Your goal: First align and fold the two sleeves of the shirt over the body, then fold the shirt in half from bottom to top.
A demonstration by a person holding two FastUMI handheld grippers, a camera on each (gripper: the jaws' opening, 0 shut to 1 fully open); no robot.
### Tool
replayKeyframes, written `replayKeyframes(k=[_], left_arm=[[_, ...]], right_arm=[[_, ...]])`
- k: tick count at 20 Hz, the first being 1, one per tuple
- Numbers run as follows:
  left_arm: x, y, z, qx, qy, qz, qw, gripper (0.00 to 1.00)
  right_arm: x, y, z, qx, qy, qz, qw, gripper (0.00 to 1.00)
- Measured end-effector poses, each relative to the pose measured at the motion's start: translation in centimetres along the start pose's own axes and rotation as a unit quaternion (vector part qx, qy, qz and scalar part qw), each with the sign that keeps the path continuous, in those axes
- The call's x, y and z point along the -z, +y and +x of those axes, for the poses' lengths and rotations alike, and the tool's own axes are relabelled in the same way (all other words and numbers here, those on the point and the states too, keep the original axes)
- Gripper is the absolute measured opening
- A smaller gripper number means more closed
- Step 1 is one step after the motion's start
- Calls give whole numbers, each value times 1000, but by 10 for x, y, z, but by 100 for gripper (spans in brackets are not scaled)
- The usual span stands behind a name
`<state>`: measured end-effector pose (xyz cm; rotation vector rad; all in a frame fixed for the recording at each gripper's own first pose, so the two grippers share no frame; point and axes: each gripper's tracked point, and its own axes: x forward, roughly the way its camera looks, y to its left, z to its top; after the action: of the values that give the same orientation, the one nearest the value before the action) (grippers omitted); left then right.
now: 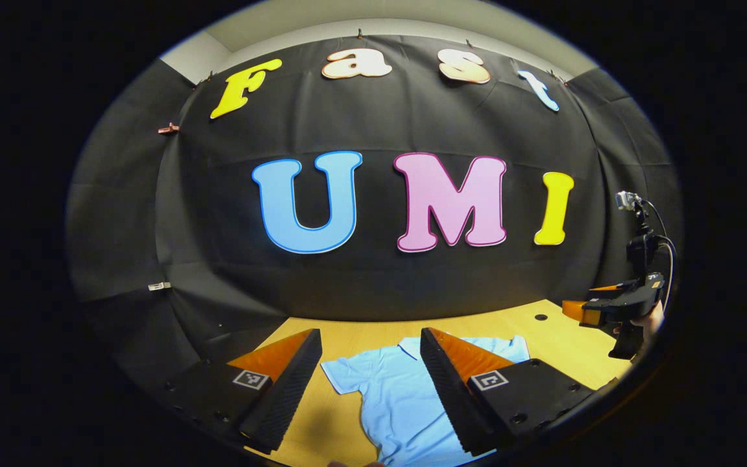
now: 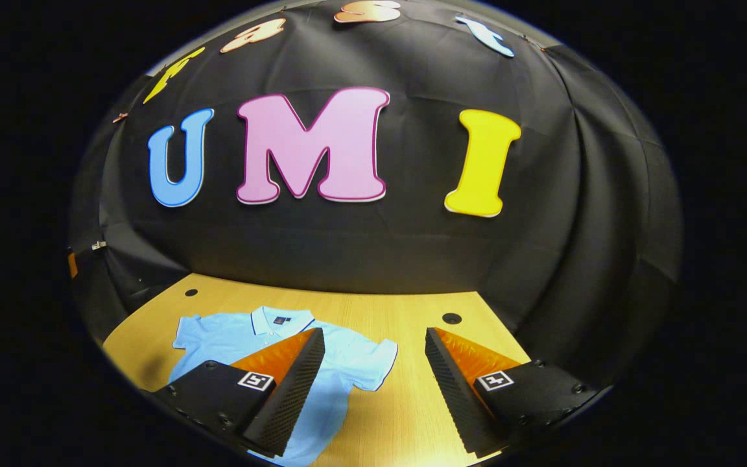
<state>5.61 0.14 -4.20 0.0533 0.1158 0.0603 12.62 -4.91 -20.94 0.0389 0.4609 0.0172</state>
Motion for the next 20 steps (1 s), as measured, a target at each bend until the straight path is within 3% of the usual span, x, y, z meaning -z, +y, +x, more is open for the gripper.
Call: replayKeyframes(k=[11, 20], left_arm=[[31, -20, 27, -9, 53, 13, 998, 97], [39, -33, 63, -3, 89, -6, 996, 99]], right_arm=[[90, -18, 116, -15, 109, -7, 994, 97], [160, -20, 171, -7, 174, -3, 985, 98]])
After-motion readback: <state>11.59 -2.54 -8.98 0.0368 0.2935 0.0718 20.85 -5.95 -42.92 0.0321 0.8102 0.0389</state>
